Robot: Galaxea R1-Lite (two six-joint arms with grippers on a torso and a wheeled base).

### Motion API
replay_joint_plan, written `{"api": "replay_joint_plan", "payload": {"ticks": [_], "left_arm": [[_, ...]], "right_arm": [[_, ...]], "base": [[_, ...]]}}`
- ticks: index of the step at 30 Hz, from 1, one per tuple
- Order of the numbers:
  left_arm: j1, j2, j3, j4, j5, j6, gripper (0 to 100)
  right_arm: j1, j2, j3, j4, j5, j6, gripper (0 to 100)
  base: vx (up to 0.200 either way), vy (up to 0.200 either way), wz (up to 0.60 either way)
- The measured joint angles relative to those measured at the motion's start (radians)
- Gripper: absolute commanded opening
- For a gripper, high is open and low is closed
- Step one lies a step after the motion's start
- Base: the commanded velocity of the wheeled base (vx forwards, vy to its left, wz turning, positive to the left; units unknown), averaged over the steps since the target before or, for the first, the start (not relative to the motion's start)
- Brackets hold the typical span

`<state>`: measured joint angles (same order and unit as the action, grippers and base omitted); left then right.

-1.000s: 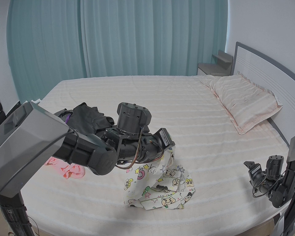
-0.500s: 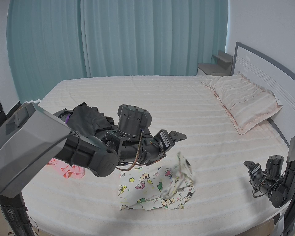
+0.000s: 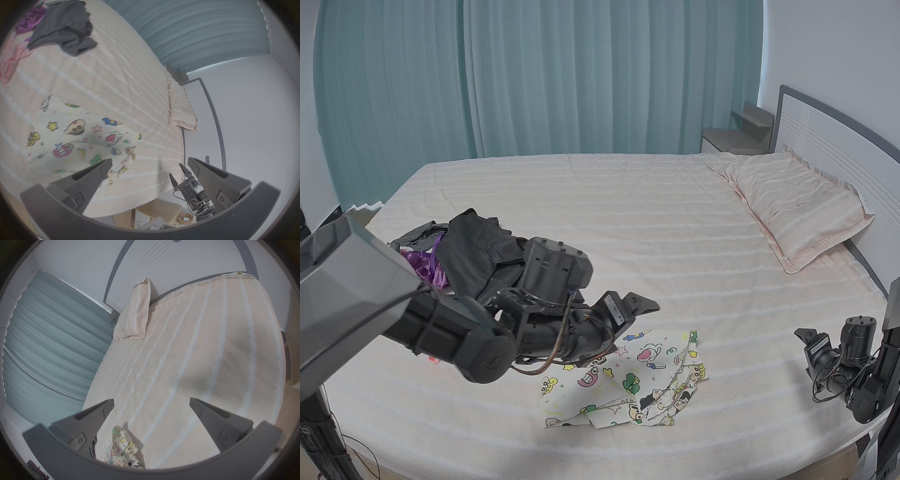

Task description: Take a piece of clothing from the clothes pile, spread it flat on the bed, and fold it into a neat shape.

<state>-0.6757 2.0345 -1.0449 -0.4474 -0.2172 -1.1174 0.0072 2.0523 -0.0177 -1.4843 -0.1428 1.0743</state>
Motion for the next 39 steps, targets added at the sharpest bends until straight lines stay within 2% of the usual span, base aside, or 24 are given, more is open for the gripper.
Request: {"api": "replay_joint_plan", "payload": {"ticks": [5, 9, 12, 16, 20, 24, 29, 35, 39], "left_arm": [[0.047, -0.110, 0.164, -0.005, -0.001, -0.033, 100], [0.107, -0.200, 0.283, -0.006, -0.004, -0.059, 100], [0.147, -0.260, 0.362, -0.006, -0.005, -0.083, 100], [0.189, -0.341, 0.458, -0.005, -0.007, -0.106, 100], [0.204, -0.396, 0.502, -0.005, -0.007, -0.154, 100], [0.211, -0.428, 0.517, -0.007, -0.008, -0.211, 100], [0.236, -0.447, 0.526, -0.027, -0.033, -0.225, 100], [0.340, -0.455, 0.550, -0.083, -0.126, -0.231, 100], [0.415, -0.450, 0.554, -0.105, -0.168, -0.231, 100]], "right_arm": [[0.049, 0.000, 0.000, 0.000, -0.003, 0.012, 100], [0.142, -0.001, 0.000, -0.001, -0.030, 0.009, 100], [0.216, -0.002, 0.000, -0.003, -0.054, -0.017, 100], [0.310, 0.001, -0.008, 0.002, -0.066, -0.099, 100], [0.377, 0.022, -0.042, 0.006, -0.059, -0.188, 100], [0.437, 0.064, -0.085, 0.004, -0.042, -0.227, 100], [0.487, 0.118, -0.181, 0.013, 0.001, -0.273, 100], [0.520, 0.173, -0.272, 0.026, 0.030, -0.300, 100], [0.527, 0.196, -0.288, 0.018, 0.056, -0.277, 100]], "base": [[0.000, 0.000, 0.00], [-0.150, 0.000, 0.00], [0.000, 0.000, 0.00], [0.000, 0.000, 0.00], [0.000, 0.000, 0.00], [0.000, 0.000, 0.00], [0.000, 0.120, 0.00], [0.000, 0.200, 0.00], [0.000, 0.200, 0.00]]}}
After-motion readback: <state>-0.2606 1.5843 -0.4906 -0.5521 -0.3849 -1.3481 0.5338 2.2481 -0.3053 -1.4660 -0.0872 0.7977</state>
